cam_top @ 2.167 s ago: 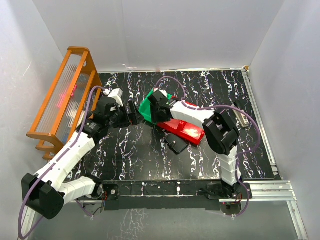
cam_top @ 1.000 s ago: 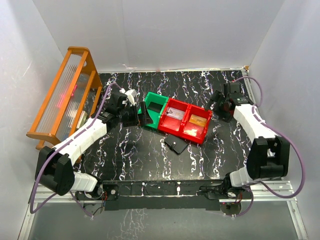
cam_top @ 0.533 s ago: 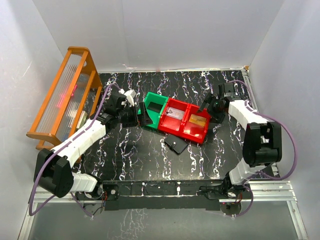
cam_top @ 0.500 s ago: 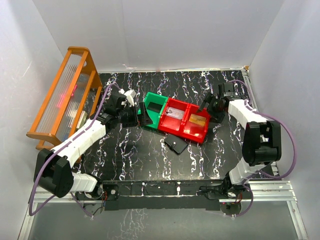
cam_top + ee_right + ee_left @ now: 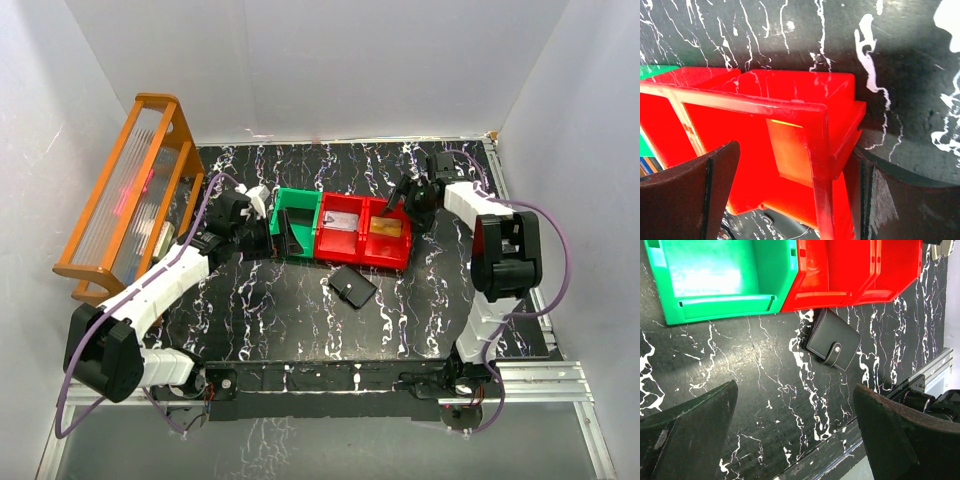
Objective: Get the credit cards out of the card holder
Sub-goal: Move the storage box to the center of the board.
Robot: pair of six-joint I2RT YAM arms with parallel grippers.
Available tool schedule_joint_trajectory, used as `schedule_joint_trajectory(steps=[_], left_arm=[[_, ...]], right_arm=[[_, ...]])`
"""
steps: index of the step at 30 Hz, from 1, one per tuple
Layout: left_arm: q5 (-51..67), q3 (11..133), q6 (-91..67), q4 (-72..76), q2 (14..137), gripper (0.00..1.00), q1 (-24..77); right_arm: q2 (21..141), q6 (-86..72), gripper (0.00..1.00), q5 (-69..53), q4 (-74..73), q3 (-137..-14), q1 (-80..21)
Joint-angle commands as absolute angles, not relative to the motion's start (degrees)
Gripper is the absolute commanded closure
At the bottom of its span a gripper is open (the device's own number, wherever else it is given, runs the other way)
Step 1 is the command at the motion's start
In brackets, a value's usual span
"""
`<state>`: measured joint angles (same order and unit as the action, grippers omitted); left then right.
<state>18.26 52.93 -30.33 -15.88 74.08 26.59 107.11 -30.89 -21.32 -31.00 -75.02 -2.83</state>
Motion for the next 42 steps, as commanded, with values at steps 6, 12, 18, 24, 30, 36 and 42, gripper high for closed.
schedule_joint_trajectory(steps=[6, 12, 18, 24, 30, 36, 42], left_arm=[[18.9, 51.5, -31.5, -16.9, 70.9, 0.01, 26.7], [19.3, 51.0, -32.0, -16.6, 70.5, 0.01, 26.7], [14.8, 49.8, -33.3, -16.2, 67.2, 0.01, 26.7], [11.0, 46.2, -38.0, -10.7, 63.6, 0.01, 26.7], [17.2, 42.1, -46.7, -2.1, 63.3, 0.13, 26.3], [27.2, 44.7, -46.3, -1.1, 71.4, 0.01, 26.5], [26.8, 46.5, -43.8, -5.9, 76.0, 0.01, 28.5]], right_arm=[[113.4, -25.9, 0.19, -24.8, -30.4, -85.4, -7.1], [116.5, -21.9, 0.16, -21.7, -34.8, -92.1, -7.2], [110.5, -19.0, 0.03, -9.9, -38.7, -95.0, -6.5], [93.8, -21.6, 0.04, -10.6, -31.7, -81.3, -6.2], [75.6, -28.4, 0.16, -24.9, -20.0, -55.4, -7.3], [68.4, -31.6, 0.30, -30.5, -17.3, -41.5, -10.8], [73.5, -33.0, 0.37, -29.9, -14.3, -37.9, -15.8]])
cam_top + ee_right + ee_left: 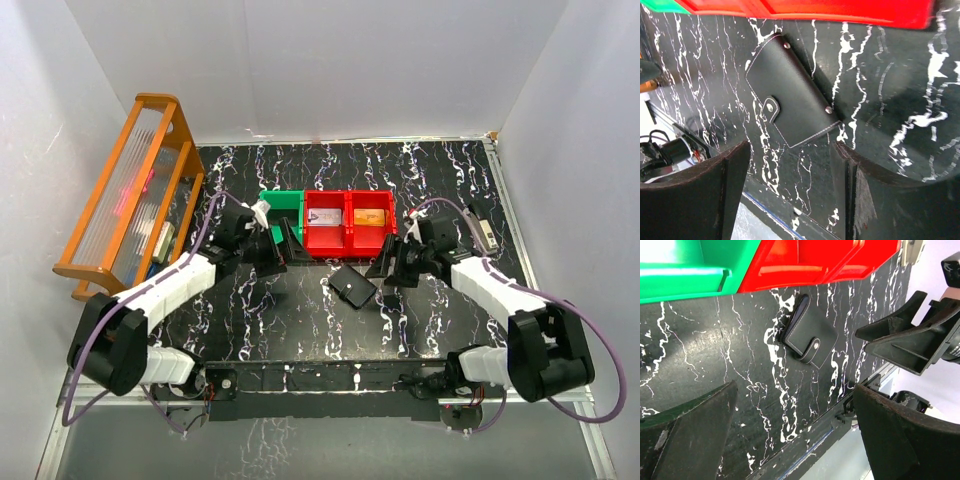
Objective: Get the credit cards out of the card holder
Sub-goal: Move the storage box to the center of the board, then open the card holder at the center of the board.
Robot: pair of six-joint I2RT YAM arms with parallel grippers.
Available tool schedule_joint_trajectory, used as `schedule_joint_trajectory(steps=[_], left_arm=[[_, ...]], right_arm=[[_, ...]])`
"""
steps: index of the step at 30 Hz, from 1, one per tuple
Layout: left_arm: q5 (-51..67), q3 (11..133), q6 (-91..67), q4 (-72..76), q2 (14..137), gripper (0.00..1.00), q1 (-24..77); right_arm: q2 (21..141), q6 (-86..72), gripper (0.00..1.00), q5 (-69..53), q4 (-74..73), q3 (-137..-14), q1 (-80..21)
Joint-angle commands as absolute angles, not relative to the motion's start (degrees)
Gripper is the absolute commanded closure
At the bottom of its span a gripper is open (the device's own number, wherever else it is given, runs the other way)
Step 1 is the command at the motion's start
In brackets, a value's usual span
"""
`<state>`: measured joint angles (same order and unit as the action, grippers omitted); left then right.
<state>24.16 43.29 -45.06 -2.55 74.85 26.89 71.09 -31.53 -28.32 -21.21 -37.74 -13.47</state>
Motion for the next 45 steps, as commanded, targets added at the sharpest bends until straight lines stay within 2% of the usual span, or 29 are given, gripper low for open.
schedule_joint_trajectory(steps=[1, 8, 12, 18, 24, 31, 38, 39, 43, 45], left_arm=[[26.4, 46.6, -44.0, -6.6, 76.6, 0.01, 29.0], [22.4, 46.7, -44.4, -7.5, 77.4, 0.02, 34.2], [21.0, 47.9, -44.0, -8.4, 78.8, 0.09, 36.6], [17.0, 51.9, -42.8, -13.2, 83.4, 0.19, 40.1], [12.9, 54.1, -42.8, -15.4, 85.8, 0.26, 41.3], [7.6, 58.3, -41.1, -19.0, 90.0, 0.34, 45.6], [2.5, 64.8, -37.3, -22.5, 95.8, 0.41, 49.4], [2.4, 65.4, -36.6, -22.6, 96.7, 0.43, 49.9], [2.0, 67.6, -35.5, -22.8, 99.2, 0.46, 51.1], [1.7, 68.8, -34.7, -23.5, 100.5, 0.48, 51.5]], right_arm=[[74.7, -33.4, 0.39, -28.9, -13.6, -37.8, -16.2], [83.7, -30.0, 0.45, -27.6, -13.2, -40.8, -17.3], [87.0, -28.8, 0.59, -28.4, -13.2, -41.1, -19.2], [87.1, -33.1, 0.66, -30.2, -7.0, -36.8, -22.1], [85.6, -39.9, 0.87, -29.3, -0.6, -32.8, -23.7], [80.5, -45.7, 0.98, -27.1, 2.5, -27.1, -25.5], [72.9, -51.9, 0.97, -27.8, 4.7, -21.9, -27.4], [71.6, -52.4, 0.93, -27.0, 4.6, -21.2, -27.7], [68.0, -52.8, 0.68, -24.4, 1.2, -20.7, -27.7], [66.3, -52.5, 0.62, -22.0, -0.8, -21.4, -27.7]])
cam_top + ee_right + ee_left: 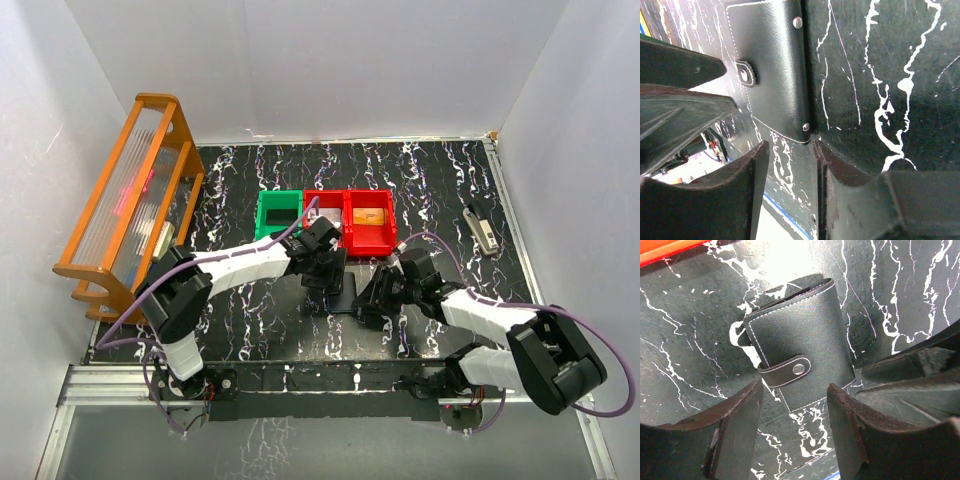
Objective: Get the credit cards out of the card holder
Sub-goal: Open the card holder at the center of the board.
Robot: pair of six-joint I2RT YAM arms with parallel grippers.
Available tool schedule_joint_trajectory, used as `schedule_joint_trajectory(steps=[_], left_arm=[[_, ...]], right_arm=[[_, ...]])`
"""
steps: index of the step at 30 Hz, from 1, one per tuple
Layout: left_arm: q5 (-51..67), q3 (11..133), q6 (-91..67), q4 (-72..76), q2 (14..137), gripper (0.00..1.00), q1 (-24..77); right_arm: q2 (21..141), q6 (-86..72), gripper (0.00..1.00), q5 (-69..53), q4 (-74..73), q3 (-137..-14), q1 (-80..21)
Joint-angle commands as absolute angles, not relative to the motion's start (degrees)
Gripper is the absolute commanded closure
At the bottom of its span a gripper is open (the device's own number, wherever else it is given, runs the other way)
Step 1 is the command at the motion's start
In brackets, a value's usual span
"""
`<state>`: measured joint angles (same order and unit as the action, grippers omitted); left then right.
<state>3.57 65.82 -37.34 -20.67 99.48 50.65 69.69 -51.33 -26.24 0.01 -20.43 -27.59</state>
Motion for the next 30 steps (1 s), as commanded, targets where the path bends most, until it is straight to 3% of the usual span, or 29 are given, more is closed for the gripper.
schedule_joint_trajectory(steps=[1, 5, 11, 23, 26, 30], left_arm=[[1.4, 69.3, -34.3, -24.3, 101.1, 0.50, 51.7], [0.1, 70.6, -33.1, -26.1, 102.3, 0.52, 52.2], [-2.8, 73.3, -31.4, -28.7, 104.7, 0.56, 53.4], [-6.3, 77.1, -28.5, -31.8, 109.8, 0.54, 56.2], [-7.6, 77.7, -28.5, -32.3, 111.5, 0.58, 56.8], [-9.1, 77.5, -28.6, -33.1, 112.8, 0.72, 57.5]], right_arm=[[65.3, -52.2, 0.59, -19.8, -2.6, -22.1, -27.6], [65.9, -50.0, 0.55, -12.6, -7.9, -26.0, -26.7], [73.7, -49.0, 0.57, -19.3, -3.9, -29.1, -25.3], [80.2, -48.5, 0.54, -23.0, 0.0, -29.2, -25.3], [81.1, -50.2, 0.54, -23.6, 1.5, -28.0, -25.3], [82.1, -50.7, 0.55, -23.5, 1.9, -27.3, -25.3]])
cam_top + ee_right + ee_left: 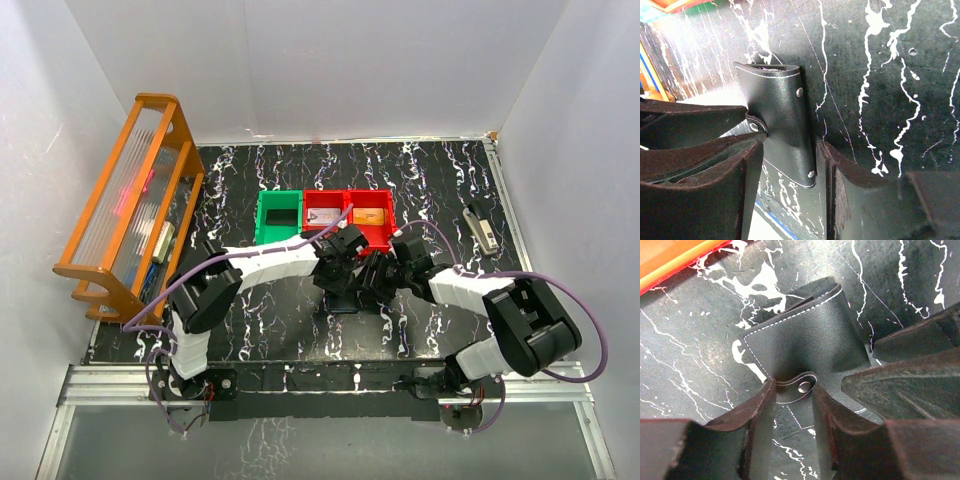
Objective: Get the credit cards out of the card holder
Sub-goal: Open the card holder at the center of the board.
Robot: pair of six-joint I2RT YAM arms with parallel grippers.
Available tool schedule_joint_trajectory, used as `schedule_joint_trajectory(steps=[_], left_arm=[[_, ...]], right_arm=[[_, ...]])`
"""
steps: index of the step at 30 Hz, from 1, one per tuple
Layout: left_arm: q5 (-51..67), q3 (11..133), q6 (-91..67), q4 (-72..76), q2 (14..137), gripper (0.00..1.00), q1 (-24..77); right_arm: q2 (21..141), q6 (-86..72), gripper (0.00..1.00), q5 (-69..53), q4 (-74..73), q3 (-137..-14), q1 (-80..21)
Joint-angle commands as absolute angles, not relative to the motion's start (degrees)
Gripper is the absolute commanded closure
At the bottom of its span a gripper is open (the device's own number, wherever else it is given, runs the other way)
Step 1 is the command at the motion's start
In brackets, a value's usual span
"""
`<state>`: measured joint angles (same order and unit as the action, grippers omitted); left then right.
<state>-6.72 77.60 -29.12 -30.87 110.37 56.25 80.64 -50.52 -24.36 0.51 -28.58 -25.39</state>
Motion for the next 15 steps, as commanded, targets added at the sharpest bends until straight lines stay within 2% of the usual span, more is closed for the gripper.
schedule_joint_trajectory(steps=[1, 4, 9, 12, 15], left_arm=[[-9.4, 77.0, -28.6, -33.0, 112.8, 0.76, 57.5], [-9.8, 75.5, -28.8, -31.9, 111.7, 0.86, 57.8], [-8.8, 71.9, -30.1, -27.8, 106.5, 0.93, 57.7], [-6.5, 69.5, -30.6, -24.0, 103.6, 1.00, 57.8], [-3.6, 67.9, -31.5, -21.3, 102.2, 1.00, 57.7]], right_arm=[[82.4, -50.8, 0.55, -23.7, 2.1, -27.2, -25.3], [83.1, -51.2, 0.57, -24.9, 3.5, -26.7, -25.3], [84.0, -50.1, 0.62, -23.8, 2.0, -26.9, -25.4], [84.2, -49.3, 0.65, -23.6, 1.3, -26.5, -25.4], [83.8, -47.6, 0.65, -26.0, 3.2, -25.8, -25.6]])
